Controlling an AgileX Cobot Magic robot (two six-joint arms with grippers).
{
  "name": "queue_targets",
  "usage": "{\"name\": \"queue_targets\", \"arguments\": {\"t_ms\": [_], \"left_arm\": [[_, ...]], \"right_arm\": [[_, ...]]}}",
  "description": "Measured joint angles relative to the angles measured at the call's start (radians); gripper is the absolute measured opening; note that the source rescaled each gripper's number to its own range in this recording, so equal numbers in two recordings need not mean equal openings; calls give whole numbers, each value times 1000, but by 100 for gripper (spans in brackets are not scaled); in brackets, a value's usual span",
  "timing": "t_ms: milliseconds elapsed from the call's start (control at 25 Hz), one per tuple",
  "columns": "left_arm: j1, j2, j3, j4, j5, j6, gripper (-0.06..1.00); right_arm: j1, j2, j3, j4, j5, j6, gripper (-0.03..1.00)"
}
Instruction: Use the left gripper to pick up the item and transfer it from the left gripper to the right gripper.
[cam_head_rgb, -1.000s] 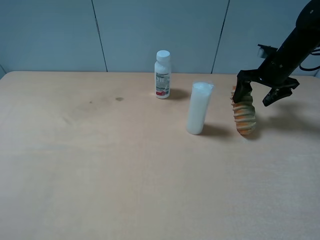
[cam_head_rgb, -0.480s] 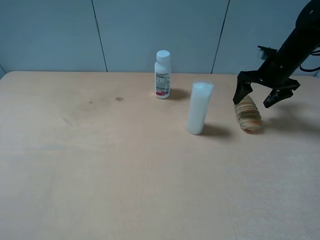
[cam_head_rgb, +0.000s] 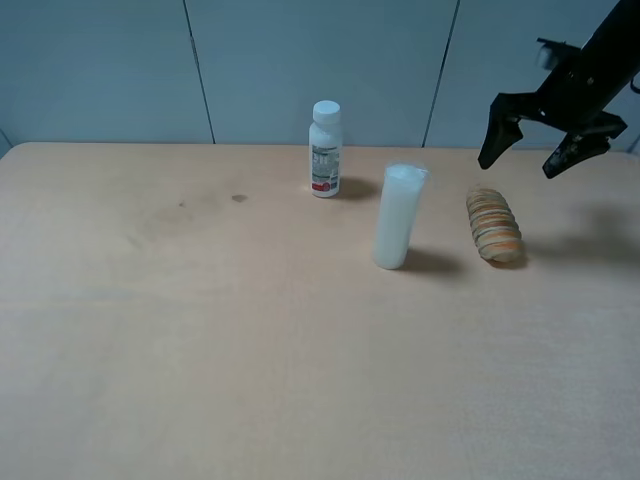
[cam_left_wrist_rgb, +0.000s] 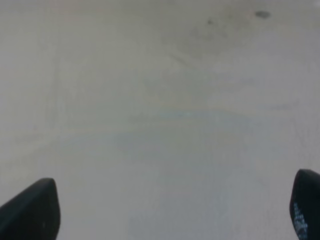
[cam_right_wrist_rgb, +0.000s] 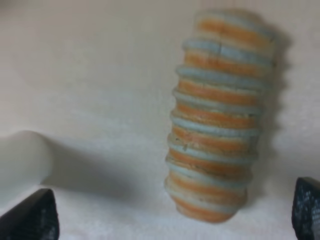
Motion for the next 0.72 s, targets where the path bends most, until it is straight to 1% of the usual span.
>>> {"name": "queue_targets", "arguments": {"t_ms": [80,240,720], "left_arm": [[0,0,0,0,0,0,88],[0,0,0,0,0,0,88],[0,0,0,0,0,0,88]], "right_arm": [[0,-21,-29,-6,36,13,100],[-1,-80,-47,-9,80,27,100],[-1,-361,-47,-15,90,80,100]]}}
